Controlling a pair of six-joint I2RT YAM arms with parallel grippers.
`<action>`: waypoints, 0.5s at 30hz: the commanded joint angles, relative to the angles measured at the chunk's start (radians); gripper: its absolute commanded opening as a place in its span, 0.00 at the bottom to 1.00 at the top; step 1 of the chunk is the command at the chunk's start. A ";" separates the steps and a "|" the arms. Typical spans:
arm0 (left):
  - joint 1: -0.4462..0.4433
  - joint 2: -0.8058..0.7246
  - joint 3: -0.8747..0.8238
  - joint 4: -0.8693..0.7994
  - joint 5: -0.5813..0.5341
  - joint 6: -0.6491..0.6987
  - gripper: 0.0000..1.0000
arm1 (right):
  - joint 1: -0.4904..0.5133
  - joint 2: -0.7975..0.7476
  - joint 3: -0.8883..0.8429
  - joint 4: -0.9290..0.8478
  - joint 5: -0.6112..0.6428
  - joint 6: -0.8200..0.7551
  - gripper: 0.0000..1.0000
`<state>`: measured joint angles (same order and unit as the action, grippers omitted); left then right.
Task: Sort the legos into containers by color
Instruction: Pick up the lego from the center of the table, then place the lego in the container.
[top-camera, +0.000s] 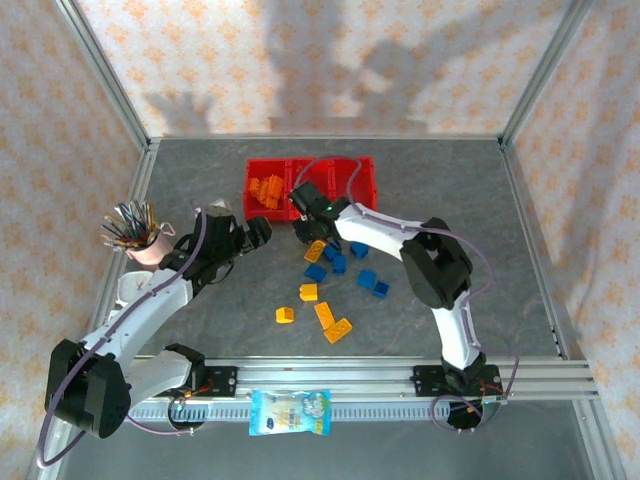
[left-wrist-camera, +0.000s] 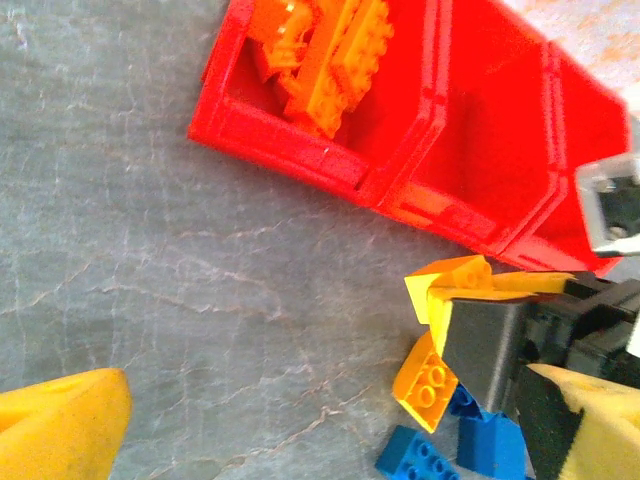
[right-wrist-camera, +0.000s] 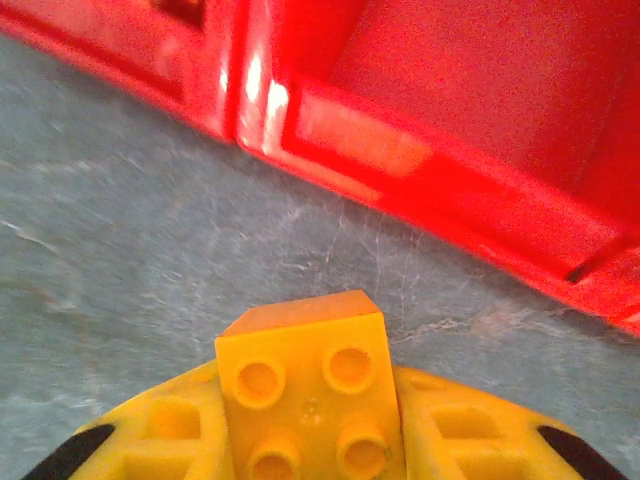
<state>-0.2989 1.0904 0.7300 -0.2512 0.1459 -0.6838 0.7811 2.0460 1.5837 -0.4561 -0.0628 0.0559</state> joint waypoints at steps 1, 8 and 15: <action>0.006 0.001 0.069 -0.018 -0.029 0.011 0.99 | -0.017 -0.078 0.029 0.008 0.038 0.042 0.30; 0.012 0.090 0.194 -0.045 -0.033 0.043 0.99 | -0.061 0.054 0.183 0.036 0.093 0.072 0.30; 0.016 0.127 0.250 -0.053 -0.044 0.039 0.99 | -0.073 0.210 0.420 0.005 0.206 0.059 0.45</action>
<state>-0.2958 1.2114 0.9440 -0.2718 0.1234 -0.6575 0.7094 2.2307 1.9430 -0.4370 0.0662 0.1162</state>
